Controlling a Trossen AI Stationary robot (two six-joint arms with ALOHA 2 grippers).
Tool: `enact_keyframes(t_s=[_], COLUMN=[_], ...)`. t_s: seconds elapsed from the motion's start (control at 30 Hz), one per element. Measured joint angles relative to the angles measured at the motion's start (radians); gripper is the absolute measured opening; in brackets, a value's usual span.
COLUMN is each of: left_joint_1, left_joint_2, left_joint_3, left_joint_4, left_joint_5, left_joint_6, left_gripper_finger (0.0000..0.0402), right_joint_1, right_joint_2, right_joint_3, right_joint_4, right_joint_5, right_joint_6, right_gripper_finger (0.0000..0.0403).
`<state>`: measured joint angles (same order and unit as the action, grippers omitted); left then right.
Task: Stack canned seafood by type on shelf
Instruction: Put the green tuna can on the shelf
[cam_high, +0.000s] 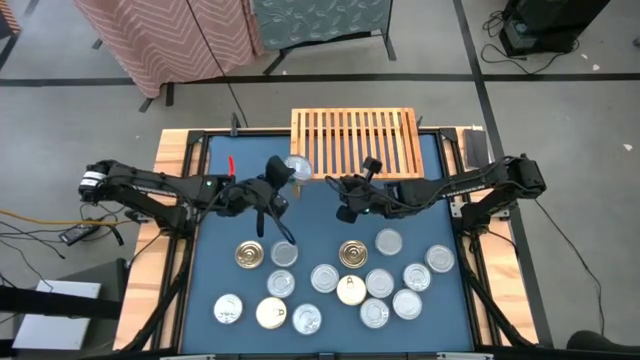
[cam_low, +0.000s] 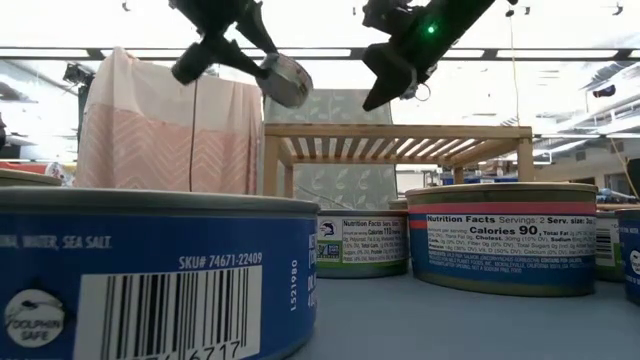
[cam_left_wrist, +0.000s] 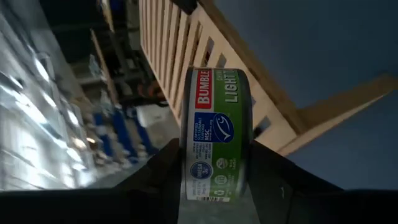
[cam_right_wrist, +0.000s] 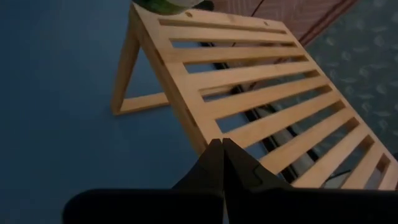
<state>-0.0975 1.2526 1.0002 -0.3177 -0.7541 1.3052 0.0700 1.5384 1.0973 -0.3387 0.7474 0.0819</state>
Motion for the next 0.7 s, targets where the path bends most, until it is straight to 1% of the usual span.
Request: enact_keyframes(t_s=[0.1, 0.17, 0.2, 0.3, 0.4, 0.53, 0.6, 0.7], left_joint_1=[0.023, 0.048, 0.061, 0.116, 0.161, 0.190, 0.202, 0.210], left_joint_2=[-0.011, -0.024, -0.038, -0.068, -0.091, -0.102, -0.101, -0.104], left_joint_3=[-0.051, -0.060, -0.065, -0.071, -0.071, -0.078, -0.114, -0.189], left_joint_4=[0.118, 0.157, 0.171, 0.178, 0.143, 0.072, 0.110, 0.230], left_joint_5=[0.029, 0.071, 0.100, 0.144, 0.176, 0.294, 0.304, 0.270], left_joint_6=[0.074, 0.066, 0.038, -0.024, -0.099, -0.136, -0.126, -0.074], left_gripper_finger=[0.0149, 0.0149, 0.0149, 0.0149, 0.0149, 0.0149, 0.0149, 0.0152], right_joint_1=[0.000, 0.000, 0.000, 0.000, 0.000, -0.001, -0.001, -0.001], right_joint_2=[0.000, -0.001, -0.001, -0.001, -0.001, -0.001, -0.001, -0.001], right_joint_3=[0.000, 0.000, 0.000, 0.000, 0.000, 0.000, 0.000, 0.000], right_joint_4=[-0.021, -0.030, -0.032, -0.038, -0.046, -0.058, -0.065, -0.075], right_joint_5=[0.004, 0.004, 0.004, 0.006, 0.011, 0.012, 0.016, 0.021], right_joint_6=[0.028, 0.053, 0.059, 0.078, 0.106, 0.131, 0.140, 0.156], right_gripper_finger=[0.0000, 0.0000, 0.0000, 0.0000, 0.0000, 0.0000, 0.0000, 0.0000])
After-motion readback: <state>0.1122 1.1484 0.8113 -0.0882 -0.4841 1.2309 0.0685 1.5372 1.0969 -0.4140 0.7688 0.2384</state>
